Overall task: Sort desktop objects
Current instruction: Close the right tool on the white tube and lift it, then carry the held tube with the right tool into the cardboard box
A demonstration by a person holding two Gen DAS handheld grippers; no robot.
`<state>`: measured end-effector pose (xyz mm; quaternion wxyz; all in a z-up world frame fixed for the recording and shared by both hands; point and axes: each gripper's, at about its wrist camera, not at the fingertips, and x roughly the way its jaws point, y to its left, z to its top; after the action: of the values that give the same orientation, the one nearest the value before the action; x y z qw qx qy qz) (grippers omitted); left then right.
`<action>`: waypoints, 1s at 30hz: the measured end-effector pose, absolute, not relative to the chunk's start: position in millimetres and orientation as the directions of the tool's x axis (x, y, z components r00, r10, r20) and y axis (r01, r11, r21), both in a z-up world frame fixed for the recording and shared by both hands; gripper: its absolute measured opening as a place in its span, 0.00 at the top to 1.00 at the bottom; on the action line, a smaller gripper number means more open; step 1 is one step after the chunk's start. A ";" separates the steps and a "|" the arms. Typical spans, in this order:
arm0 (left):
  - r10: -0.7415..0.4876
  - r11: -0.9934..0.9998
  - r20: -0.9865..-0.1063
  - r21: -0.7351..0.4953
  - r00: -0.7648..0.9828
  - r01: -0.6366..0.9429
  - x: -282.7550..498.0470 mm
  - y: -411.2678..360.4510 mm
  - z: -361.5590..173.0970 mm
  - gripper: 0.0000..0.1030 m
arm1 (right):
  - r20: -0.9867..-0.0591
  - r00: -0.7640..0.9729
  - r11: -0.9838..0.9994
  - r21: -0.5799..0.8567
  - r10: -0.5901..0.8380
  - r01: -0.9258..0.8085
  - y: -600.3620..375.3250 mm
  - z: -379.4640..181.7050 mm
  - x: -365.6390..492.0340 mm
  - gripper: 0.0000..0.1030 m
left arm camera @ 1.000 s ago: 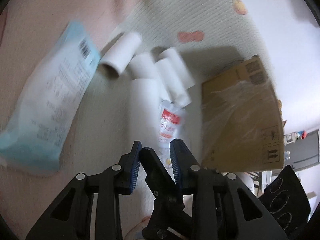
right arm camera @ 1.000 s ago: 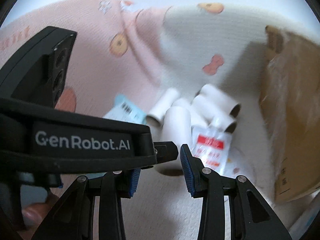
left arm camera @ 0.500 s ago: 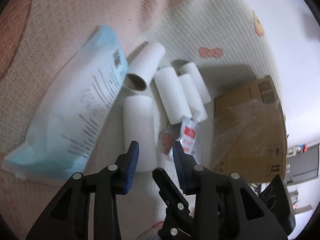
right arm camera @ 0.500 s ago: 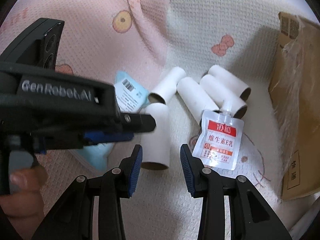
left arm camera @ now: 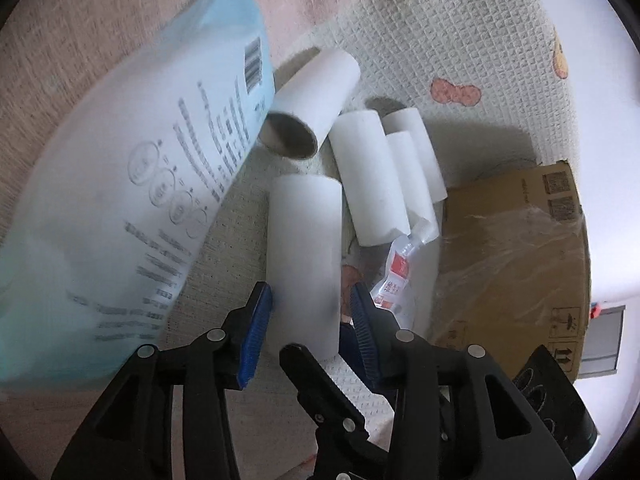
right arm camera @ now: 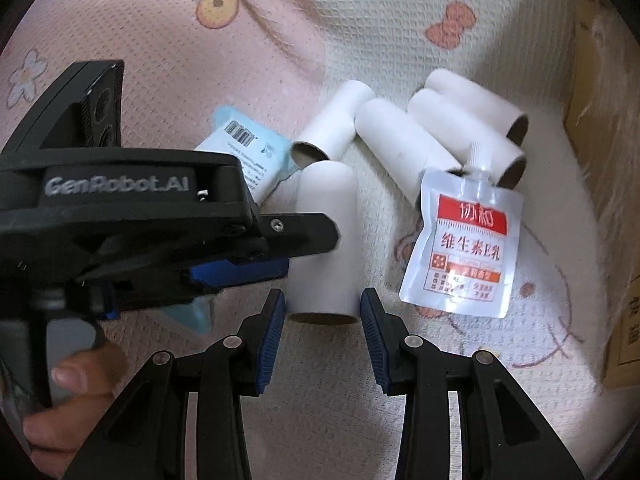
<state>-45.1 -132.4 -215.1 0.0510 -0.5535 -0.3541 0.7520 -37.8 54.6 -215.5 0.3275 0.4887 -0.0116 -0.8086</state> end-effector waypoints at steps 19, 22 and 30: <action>0.459 -0.756 -0.777 -0.597 -0.431 0.270 -39.5 -127.4 -207.2 0.57 | -0.775 -0.282 -0.766 0.369 -0.566 0.526 50.2 -228.0 -40.8 0.61; 0.442 -0.776 -0.773 -0.584 -0.455 0.239 -35.6 -124.3 -192.6 0.57 | -0.762 -0.295 -0.756 0.361 -0.577 0.546 50.1 -218.0 -38.6 0.61; 0.436 -0.794 -0.726 -0.588 -0.531 0.152 -26.8 -117.6 -140.9 0.57 | -0.707 -0.376 -0.740 0.310 -0.599 0.597 54.0 -177.3 -28.8 0.61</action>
<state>-26.8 -117.6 -140.9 0.0868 -0.4763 -0.3086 0.8188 -28.8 54.0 -177.3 0.3604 0.4266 -0.0015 -0.8295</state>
